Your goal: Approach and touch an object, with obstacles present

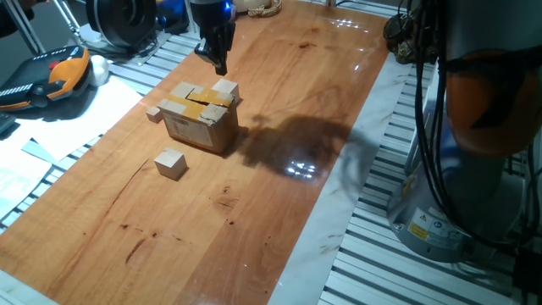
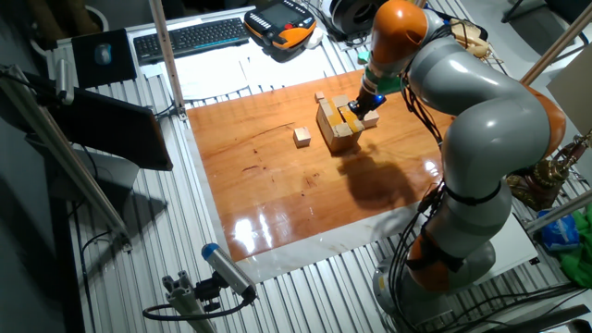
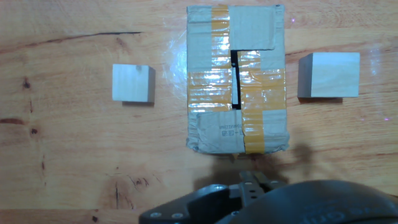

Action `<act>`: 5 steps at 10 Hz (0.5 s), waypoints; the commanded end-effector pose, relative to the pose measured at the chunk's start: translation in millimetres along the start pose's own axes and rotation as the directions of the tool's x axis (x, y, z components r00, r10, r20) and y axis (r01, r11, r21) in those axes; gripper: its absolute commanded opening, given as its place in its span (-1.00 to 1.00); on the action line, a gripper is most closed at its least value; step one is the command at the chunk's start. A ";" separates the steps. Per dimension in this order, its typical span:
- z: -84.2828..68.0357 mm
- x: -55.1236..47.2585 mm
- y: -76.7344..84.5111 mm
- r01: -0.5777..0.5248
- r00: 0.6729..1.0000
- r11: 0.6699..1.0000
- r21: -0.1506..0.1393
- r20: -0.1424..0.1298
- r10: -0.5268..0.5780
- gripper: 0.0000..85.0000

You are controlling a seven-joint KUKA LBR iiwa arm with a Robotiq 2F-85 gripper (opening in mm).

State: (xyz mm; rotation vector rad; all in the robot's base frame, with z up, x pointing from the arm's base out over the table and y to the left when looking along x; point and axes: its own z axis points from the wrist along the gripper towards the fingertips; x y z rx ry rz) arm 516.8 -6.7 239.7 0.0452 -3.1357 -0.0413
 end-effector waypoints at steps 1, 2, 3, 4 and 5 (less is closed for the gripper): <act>0.2 0.2 -1.3 -0.002 1.000 1.000 0.003 0.000 0.002 -1.00; 1.1 0.6 -3.2 -0.002 1.000 1.000 0.006 0.000 0.002 -1.00; 2.8 1.3 -6.4 -0.002 1.000 1.000 0.009 0.001 0.002 -1.00; 4.7 2.1 -10.1 -0.004 1.000 1.000 0.013 0.003 0.004 -1.00; 7.4 3.4 -15.3 -0.011 1.000 1.000 0.016 0.003 0.011 -1.00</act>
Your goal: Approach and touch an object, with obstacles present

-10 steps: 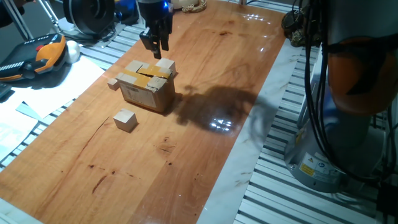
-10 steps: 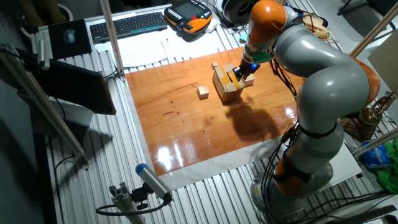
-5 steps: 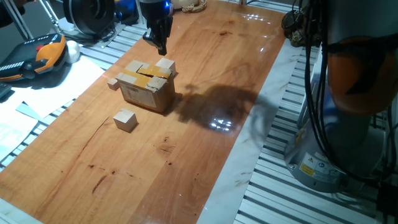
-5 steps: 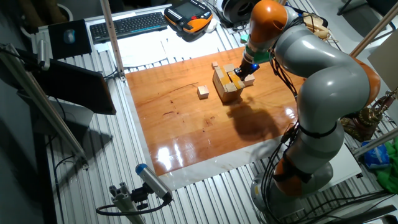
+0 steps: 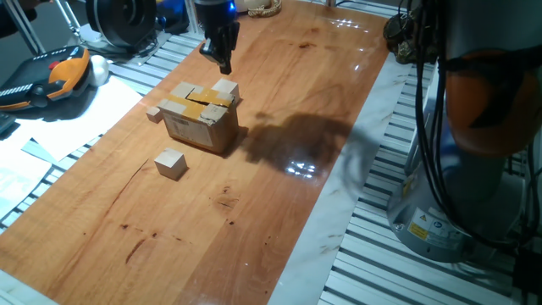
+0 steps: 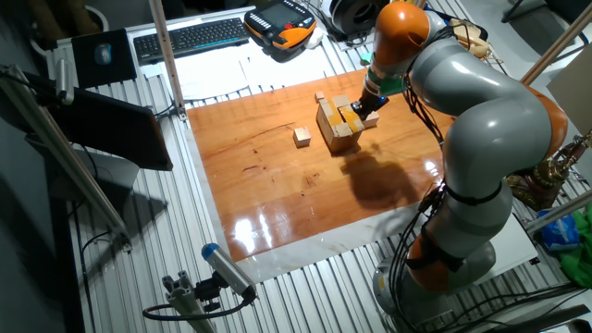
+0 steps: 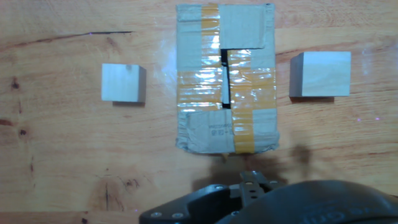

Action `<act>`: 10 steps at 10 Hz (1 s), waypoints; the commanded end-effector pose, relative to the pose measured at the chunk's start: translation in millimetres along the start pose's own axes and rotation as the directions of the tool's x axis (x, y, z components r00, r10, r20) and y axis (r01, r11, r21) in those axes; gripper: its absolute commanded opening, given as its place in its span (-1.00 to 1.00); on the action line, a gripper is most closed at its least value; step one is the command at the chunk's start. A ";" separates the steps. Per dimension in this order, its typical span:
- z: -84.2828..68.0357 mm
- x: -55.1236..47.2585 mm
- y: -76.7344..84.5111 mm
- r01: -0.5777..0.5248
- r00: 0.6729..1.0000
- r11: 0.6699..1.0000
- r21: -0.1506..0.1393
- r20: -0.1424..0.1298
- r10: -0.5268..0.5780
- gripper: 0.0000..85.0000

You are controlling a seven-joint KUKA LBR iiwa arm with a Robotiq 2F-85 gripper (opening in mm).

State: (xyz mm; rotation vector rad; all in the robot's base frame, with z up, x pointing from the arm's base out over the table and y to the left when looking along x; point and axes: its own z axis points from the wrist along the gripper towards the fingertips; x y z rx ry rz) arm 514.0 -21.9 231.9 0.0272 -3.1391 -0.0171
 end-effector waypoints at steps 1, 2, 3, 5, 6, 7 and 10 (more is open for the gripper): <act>2.6 0.7 -3.9 -0.006 1.000 1.000 0.000 0.000 0.006 -1.00; 4.9 1.2 -7.1 -0.008 1.000 1.000 0.003 0.001 0.008 -1.00; 7.2 2.4 -11.0 -0.009 1.000 1.000 0.006 0.003 0.009 -1.00; 12.6 4.4 -18.1 -0.021 1.000 1.000 0.015 -0.002 0.021 -1.00; 17.1 5.3 -23.1 -0.017 1.000 1.000 0.008 0.001 0.017 -1.00; 22.4 5.9 -28.4 -0.009 1.000 1.000 0.002 0.009 0.009 -1.00; 35.6 6.9 -40.4 -0.003 1.000 1.000 -0.001 0.017 0.003 -1.00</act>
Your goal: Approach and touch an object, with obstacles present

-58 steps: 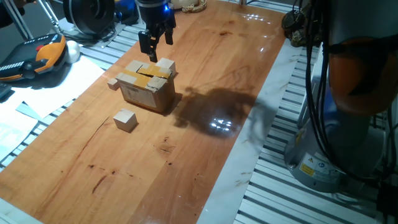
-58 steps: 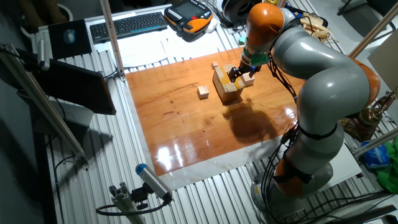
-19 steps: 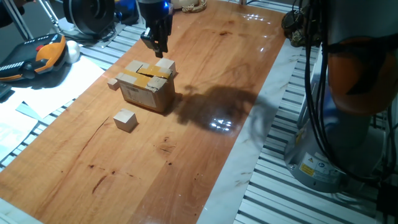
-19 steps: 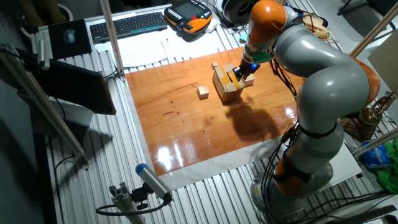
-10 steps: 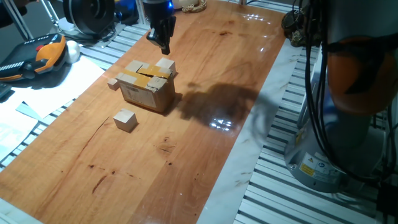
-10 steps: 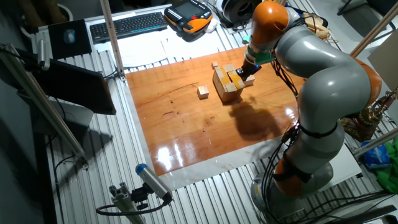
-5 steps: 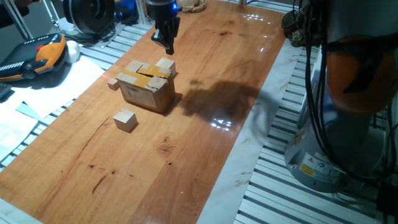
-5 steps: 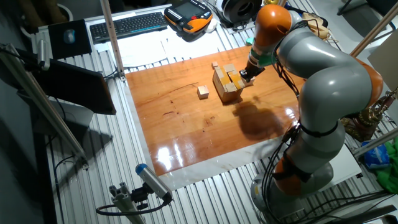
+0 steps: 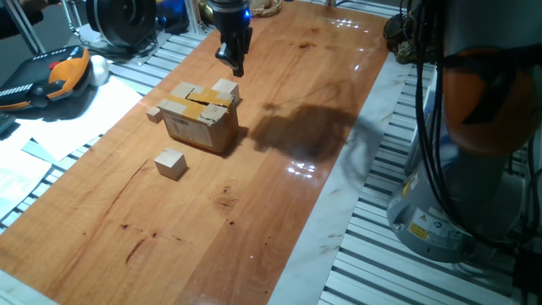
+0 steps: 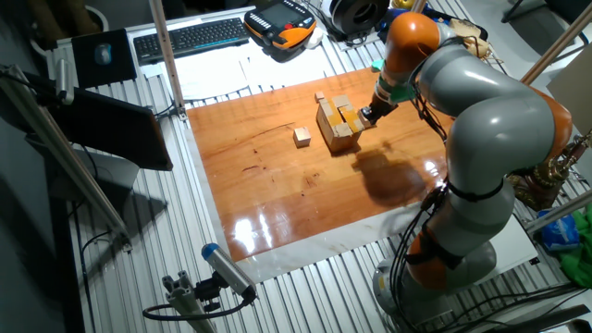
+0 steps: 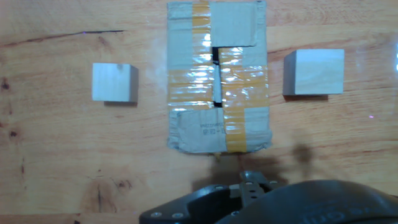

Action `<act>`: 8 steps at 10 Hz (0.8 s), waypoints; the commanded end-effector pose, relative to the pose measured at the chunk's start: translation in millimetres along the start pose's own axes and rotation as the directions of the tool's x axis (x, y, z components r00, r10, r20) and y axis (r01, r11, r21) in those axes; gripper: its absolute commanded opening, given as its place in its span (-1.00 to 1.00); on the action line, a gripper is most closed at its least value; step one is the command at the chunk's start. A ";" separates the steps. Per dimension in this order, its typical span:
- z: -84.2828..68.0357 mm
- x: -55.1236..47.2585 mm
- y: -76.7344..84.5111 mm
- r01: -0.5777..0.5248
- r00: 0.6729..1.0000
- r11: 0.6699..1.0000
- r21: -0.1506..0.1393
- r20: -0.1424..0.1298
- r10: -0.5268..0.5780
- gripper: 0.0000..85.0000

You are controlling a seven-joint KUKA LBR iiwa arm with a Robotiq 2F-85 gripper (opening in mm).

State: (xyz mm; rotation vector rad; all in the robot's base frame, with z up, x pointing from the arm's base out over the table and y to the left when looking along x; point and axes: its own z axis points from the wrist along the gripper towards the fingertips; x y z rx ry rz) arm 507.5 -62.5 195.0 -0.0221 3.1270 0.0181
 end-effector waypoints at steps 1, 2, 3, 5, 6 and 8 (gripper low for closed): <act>3.5 0.5 -3.1 0.000 1.000 1.000 0.002 0.003 0.000 -1.00; 9.3 1.2 -8.9 0.002 1.000 1.000 -0.002 0.006 -0.002 -1.00; 12.8 1.0 -13.2 0.006 1.000 1.000 -0.004 0.007 -0.006 -1.00; 18.0 -1.0 -21.3 0.014 1.000 1.000 -0.008 0.009 -0.014 -1.00; 22.5 -1.8 -27.4 0.018 1.000 1.000 -0.008 0.012 -0.018 -1.00; 32.2 -3.2 -36.1 0.020 0.999 1.000 -0.014 0.026 -0.020 -1.00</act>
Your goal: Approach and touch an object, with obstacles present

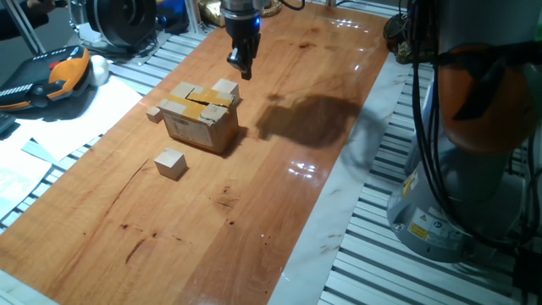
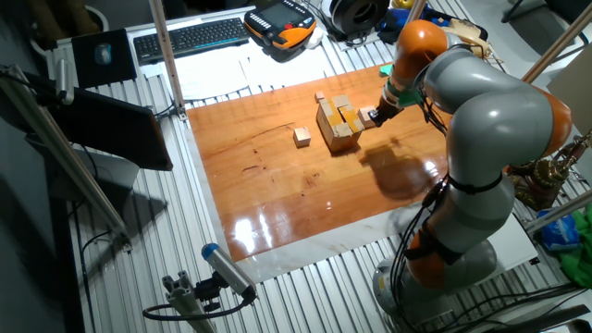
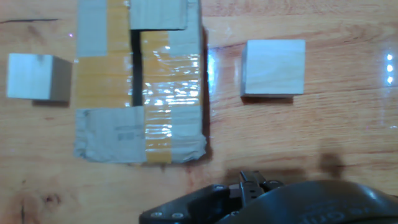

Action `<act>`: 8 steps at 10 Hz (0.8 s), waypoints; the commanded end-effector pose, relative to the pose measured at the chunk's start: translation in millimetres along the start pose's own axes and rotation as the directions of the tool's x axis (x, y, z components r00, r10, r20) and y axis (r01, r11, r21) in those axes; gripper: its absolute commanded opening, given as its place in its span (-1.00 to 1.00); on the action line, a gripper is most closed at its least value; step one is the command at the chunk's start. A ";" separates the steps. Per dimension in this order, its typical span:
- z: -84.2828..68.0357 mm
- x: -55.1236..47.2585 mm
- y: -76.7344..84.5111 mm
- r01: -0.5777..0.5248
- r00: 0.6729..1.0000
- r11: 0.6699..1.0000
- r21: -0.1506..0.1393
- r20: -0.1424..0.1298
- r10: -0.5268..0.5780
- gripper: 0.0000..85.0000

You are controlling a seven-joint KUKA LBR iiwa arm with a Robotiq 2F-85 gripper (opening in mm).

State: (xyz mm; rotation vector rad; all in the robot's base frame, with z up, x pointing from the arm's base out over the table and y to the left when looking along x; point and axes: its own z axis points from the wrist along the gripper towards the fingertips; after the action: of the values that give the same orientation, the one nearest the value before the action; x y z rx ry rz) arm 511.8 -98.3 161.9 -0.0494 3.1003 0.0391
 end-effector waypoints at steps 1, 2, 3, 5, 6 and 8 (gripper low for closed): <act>2.6 -0.2 -0.7 -0.013 1.000 1.000 0.010 0.001 0.013 -1.00; 4.2 -0.5 -1.0 -0.026 1.000 0.999 0.021 0.000 0.026 -1.00; 6.8 -0.9 -1.6 -0.034 0.999 0.999 0.023 0.000 0.034 -1.00; 16.5 -3.1 -5.5 -0.043 0.999 0.999 0.024 0.010 0.043 -1.00; 19.1 -4.3 -9.4 -0.046 0.999 0.999 0.021 0.010 0.046 -1.00; 22.4 -7.3 -20.4 -0.049 0.999 0.999 0.024 0.014 0.049 -1.00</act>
State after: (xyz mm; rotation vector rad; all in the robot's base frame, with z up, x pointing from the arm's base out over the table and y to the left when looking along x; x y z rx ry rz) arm 521.0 -118.6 138.9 0.0281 3.0873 0.0039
